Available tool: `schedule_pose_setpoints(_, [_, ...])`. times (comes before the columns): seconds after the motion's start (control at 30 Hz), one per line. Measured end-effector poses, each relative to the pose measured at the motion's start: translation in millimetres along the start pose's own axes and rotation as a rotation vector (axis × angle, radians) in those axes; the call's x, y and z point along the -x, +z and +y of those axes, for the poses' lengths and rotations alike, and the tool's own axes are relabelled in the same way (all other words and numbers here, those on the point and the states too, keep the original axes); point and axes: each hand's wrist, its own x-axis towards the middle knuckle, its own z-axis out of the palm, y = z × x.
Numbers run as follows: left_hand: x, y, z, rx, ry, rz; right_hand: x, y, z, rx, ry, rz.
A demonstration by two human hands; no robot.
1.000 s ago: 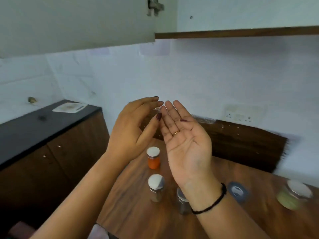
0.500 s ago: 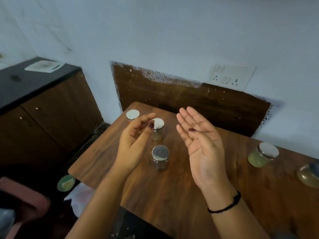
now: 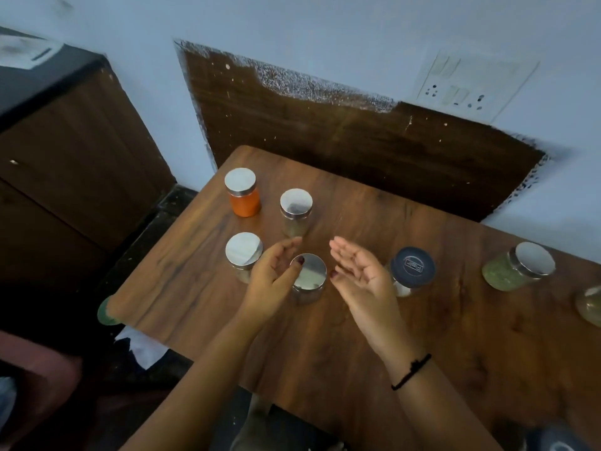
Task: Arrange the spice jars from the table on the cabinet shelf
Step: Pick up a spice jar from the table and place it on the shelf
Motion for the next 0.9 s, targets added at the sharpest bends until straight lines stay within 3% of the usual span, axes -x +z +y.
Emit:
schedule_pose_setpoints(0.23, [-25.6, -9.7, -65.9, -0.189, -0.148, -0.132, -29.1, 20.9, 55.9, 0.341, 0.124, -0.061])
schedule_pose_setpoints(0.43, [-39.7, -9.5, -79.8, -0.227, -0.139, -0.262, -40.9, 26.5, 75.4, 0.641, 0.139, -0.089])
schedule_pose_setpoints(0.67, [-45.5, -6.7, -82.8, -0.225, -0.099, -0.323, -44.9, 28.4, 81.3, 0.769, 0.161, -0.162])
schedule_pose_setpoints(0.9, [-45.2, -6.4, -87.0, -0.222, -0.081, -0.328, -46.7, 33.9, 88.5, 0.739, 0.131, -0.092])
